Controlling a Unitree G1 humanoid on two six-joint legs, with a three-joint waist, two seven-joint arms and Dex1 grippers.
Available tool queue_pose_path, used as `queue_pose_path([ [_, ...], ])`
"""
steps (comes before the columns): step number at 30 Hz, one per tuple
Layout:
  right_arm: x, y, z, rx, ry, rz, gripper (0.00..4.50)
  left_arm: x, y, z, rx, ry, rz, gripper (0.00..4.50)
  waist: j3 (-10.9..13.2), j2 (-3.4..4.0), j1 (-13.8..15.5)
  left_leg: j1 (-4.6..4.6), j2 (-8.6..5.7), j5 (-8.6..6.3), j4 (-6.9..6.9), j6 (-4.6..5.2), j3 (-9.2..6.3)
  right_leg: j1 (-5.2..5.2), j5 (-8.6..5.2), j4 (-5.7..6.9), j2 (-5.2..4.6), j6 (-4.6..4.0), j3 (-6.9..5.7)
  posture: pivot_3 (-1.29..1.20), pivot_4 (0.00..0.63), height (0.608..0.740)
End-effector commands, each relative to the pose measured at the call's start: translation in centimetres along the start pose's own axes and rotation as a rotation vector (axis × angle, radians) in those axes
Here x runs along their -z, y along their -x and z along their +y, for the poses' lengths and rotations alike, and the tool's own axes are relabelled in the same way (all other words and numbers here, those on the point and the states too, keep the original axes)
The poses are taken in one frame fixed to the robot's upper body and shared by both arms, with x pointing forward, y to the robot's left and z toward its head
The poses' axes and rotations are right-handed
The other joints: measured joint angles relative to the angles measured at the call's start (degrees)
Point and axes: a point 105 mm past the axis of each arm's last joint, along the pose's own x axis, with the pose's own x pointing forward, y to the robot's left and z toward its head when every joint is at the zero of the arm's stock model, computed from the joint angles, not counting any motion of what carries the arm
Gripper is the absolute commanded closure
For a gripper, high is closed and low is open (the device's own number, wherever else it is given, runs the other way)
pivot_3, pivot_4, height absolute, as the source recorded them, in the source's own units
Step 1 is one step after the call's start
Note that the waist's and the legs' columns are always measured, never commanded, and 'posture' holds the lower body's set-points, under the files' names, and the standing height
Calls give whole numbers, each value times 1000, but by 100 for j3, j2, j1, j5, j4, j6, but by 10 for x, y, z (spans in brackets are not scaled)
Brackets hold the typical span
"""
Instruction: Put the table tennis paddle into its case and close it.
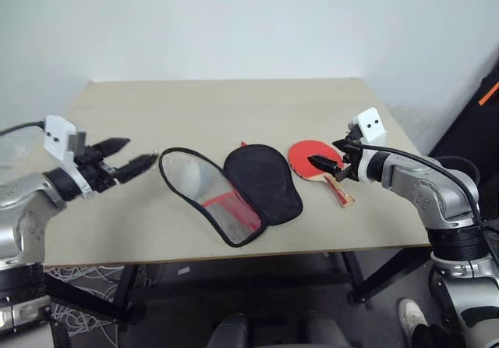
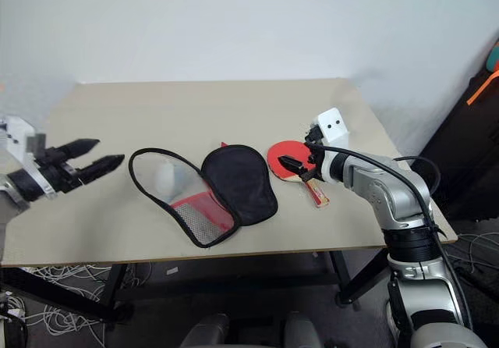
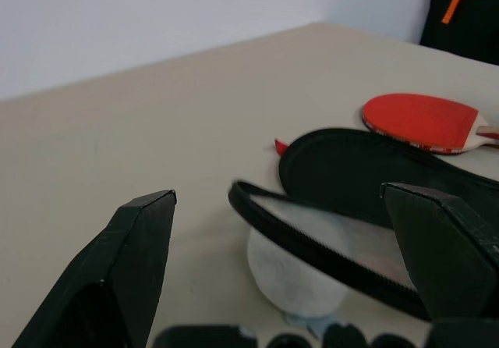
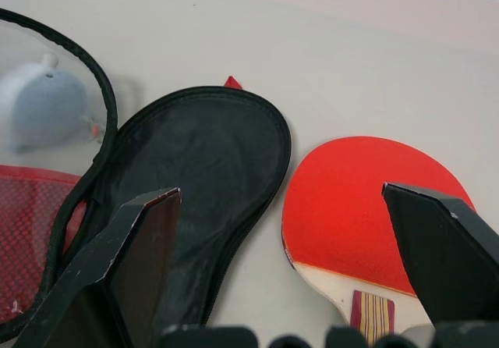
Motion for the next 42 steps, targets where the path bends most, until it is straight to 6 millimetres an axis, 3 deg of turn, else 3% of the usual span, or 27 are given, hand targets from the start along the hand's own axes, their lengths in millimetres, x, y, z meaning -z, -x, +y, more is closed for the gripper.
queue_pose_path([
  [1,-20,0,-1,0,42,-59,0,-17,11,-3,-15,-33,-56,21,0,-1,0,0,0,0,0,0,0,0,0,0,1,0,0,0,0,739],
  [4,-21,-2,-6,47,-4,-69,0,-13,17,4,-46,-21,-30,21,0,-1,-3,11,4,0,-5,0,15,1,1,0,3,-4,11,0,0,739],
  [11,-14,4,-10,89,-32,-64,0,-14,6,-2,-23,-35,-34,21,-1,-3,34,11,10,0,-2,-1,22,-1,3,-3,7,-7,10,0,0,739],
  [14,-12,8,-14,114,-20,-53,0,-24,6,10,-37,-59,-50,21,-1,-5,28,12,10,0,-2,-1,25,1,3,-2,8,-7,11,0,0,739],
  [18,-9,13,-21,125,-25,-48,0,-32,-2,9,-11,-100,-66,21,-1,-5,26,13,17,0,-4,-1,44,-2,6,0,14,-11,25,0,0,739],
  [24,-20,25,-24,51,79,-59,0,-54,-5,7,60,-212,-47,21,6,-12,26,12,21,0,-5,1,68,-11,6,1,19,-11,44,0,0,739],
  [29,-9,36,-47,27,172,25,0,-50,-5,3,122,-234,-12,21,5,-13,21,19,24,-3,-4,5,82,-4,5,-4,19,-12,52,0,0,739],
  [35,28,14,-60,86,83,149,0,-43,-21,-15,185,-203,-28,21,4,-19,6,25,35,-3,-3,5,87,-1,5,-1,30,-18,60,0,0,739],
  [42,57,-17,-57,166,-66,188,0,-44,-30,-20,208,-191,-38,21,6,-23,-6,23,40,-3,-3,5,96,-11,12,10,41,-13,75,0,0,739],
])
